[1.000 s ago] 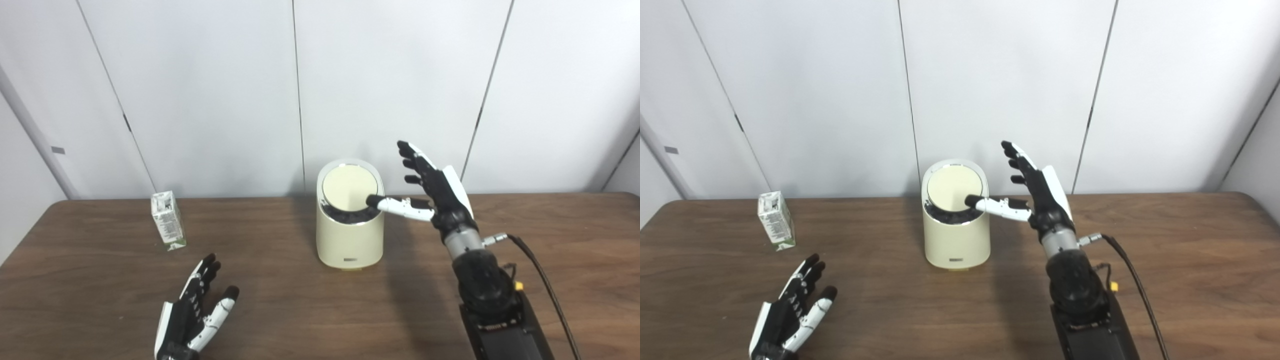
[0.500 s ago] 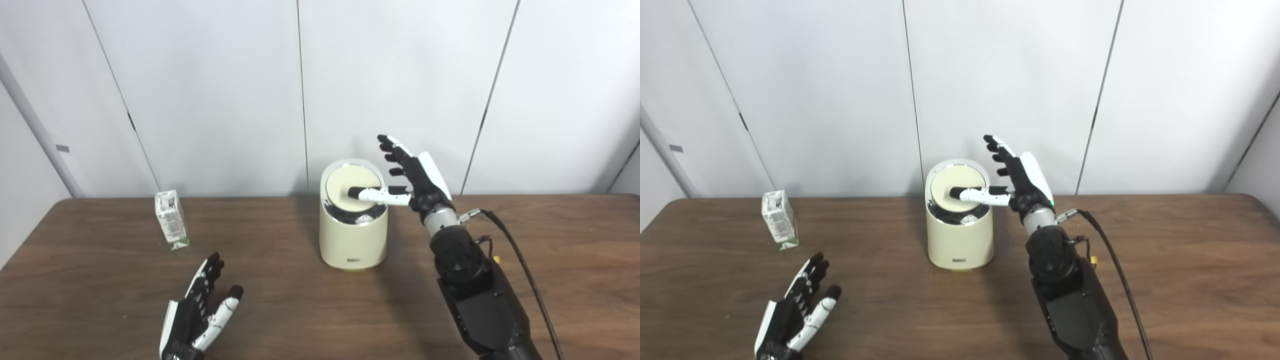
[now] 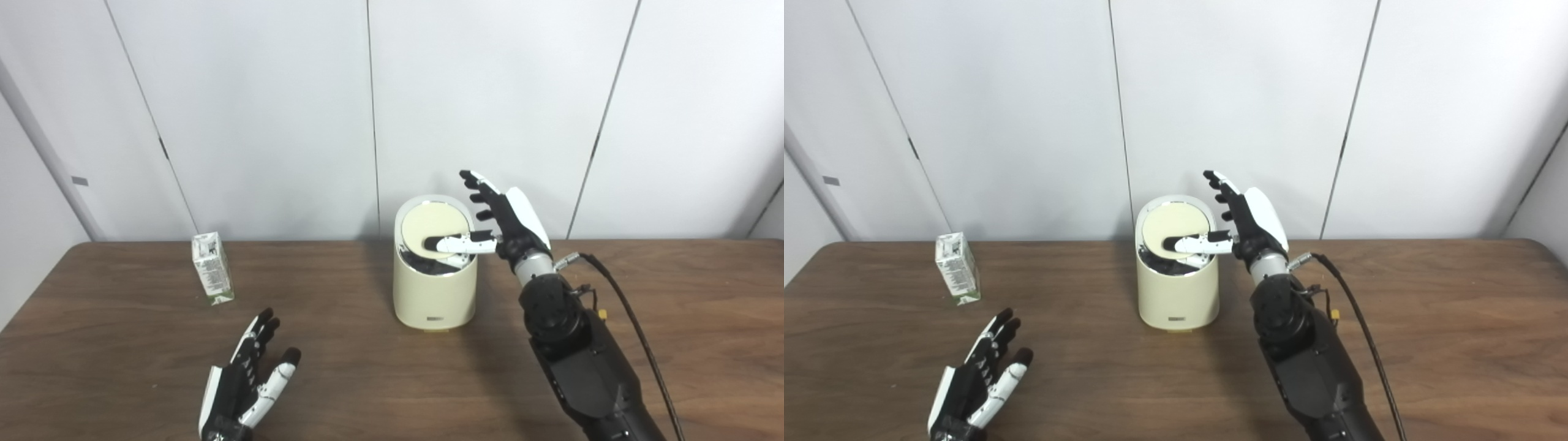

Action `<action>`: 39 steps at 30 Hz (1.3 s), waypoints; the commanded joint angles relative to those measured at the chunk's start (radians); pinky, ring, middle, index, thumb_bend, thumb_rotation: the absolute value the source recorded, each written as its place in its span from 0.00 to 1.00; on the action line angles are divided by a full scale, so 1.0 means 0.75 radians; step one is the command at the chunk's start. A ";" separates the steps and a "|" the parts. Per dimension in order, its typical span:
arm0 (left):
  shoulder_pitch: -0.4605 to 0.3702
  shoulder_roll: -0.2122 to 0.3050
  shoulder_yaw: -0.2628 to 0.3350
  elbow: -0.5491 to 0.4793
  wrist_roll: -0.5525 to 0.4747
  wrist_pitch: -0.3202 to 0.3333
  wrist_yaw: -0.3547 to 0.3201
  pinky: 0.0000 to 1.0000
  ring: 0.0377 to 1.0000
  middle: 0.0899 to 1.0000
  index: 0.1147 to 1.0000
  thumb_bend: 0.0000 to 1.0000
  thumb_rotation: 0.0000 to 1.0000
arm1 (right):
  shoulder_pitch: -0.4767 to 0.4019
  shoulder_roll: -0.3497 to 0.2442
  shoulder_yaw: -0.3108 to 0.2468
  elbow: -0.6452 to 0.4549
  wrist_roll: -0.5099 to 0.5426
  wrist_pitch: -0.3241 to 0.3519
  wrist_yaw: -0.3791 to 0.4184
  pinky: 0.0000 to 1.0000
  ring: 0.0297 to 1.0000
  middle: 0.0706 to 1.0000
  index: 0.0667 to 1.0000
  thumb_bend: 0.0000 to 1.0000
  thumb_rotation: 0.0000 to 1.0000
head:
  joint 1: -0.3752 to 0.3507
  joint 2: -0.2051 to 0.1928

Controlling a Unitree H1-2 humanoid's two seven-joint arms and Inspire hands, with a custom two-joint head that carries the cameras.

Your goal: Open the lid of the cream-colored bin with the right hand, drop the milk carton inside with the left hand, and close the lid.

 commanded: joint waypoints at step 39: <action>-0.004 -0.005 -0.018 -0.014 -0.020 0.000 -0.021 1.00 0.97 0.93 0.98 0.70 0.52 | 0.094 0.196 -0.392 -0.332 0.558 0.283 0.108 0.85 0.90 0.90 0.89 0.64 0.59 | 0.006 0.012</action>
